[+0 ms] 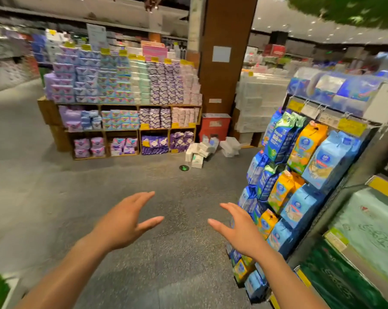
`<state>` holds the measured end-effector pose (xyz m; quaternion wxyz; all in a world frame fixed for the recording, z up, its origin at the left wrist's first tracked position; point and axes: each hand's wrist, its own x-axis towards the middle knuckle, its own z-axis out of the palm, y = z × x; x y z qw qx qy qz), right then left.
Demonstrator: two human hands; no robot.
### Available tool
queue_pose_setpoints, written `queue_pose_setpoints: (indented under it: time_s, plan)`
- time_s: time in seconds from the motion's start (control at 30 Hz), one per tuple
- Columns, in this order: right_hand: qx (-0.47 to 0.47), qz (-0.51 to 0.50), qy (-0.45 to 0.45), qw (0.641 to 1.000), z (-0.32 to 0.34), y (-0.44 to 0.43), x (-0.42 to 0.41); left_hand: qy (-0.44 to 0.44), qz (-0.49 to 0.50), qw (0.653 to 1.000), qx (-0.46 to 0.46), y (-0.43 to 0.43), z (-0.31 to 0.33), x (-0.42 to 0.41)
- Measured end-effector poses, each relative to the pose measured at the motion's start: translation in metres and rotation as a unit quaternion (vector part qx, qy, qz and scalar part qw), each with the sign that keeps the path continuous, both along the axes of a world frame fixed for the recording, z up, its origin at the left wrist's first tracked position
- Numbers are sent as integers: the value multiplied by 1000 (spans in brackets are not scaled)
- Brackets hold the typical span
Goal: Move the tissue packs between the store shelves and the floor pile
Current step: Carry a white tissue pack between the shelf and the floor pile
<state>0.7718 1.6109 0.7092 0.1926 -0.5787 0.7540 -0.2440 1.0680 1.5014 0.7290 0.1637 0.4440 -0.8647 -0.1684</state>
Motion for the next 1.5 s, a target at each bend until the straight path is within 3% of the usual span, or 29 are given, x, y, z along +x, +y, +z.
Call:
queue_pose_setpoints:
  time_s: [0.33,0.7,1.03,1.27,1.5]
  plan:
    - [17,-92,-78,993,-57,-182,-135,-48,-118,992,22,-231,-41,-175]
    - [32,-88,-91,991,-52,-478,-296,-37,-46,997,49,-502,-40,-315]
    - [89,-77,-75,990,-74,-752,-384,-68,-51,994,68,-782,-104,-408]
    - [87,-156,-64,982,-63,-916,-487,-148,-101,983,36,-999,-102,-511]
    - [95,-240,-93,962,-95,-1024,-614,-184,-143,971,59,-1154,-128,-652]
